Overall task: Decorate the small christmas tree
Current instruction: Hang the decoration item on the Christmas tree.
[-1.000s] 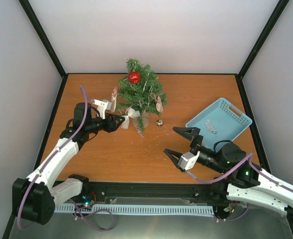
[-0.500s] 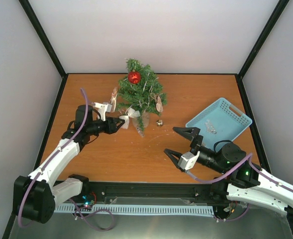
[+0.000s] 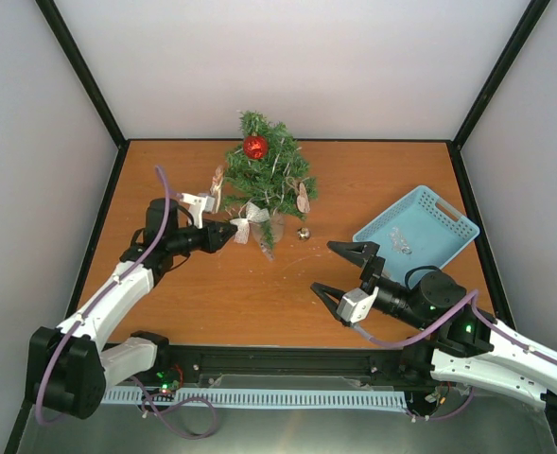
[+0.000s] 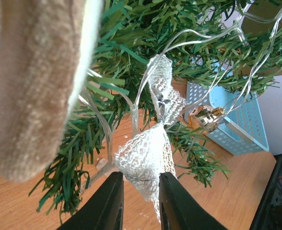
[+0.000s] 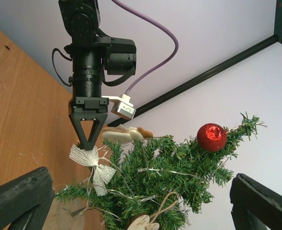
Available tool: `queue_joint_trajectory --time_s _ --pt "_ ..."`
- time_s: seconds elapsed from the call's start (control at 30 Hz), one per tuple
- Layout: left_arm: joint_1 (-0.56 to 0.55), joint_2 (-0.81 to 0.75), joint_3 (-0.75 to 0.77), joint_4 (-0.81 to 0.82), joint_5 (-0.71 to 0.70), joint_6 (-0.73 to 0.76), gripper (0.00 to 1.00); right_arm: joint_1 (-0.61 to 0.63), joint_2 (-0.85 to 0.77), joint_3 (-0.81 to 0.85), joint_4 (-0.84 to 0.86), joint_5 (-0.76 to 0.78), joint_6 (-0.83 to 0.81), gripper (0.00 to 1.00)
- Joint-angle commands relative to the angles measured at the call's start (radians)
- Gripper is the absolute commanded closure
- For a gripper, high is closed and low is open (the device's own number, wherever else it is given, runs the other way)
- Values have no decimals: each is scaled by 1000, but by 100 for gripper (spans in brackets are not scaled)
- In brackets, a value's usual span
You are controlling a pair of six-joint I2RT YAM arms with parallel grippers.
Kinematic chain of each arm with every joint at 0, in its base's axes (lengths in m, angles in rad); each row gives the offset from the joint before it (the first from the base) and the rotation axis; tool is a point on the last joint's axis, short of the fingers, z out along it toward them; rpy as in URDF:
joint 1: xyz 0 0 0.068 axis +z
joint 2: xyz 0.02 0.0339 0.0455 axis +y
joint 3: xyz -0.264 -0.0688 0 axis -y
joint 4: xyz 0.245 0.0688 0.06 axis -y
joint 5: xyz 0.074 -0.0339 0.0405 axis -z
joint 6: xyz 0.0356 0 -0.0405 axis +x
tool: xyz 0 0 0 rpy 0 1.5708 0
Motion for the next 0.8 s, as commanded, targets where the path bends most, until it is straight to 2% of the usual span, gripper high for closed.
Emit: queue_joint_trajectory --time_s 0.0,0.17,0.5,0.77 --pt "-14 14 54 31 -11 50 83 8 -10 16 8 -4 6 0" --pt "-19 14 67 35 -27 86 99 8 -12 15 6 -7 7 0" --pt "-30 -16 74 66 -52 187 99 8 -14 15 8 -9 6 0" --pt "-31 31 101 105 -42 217 99 8 -15 16 4 -6 4 0"
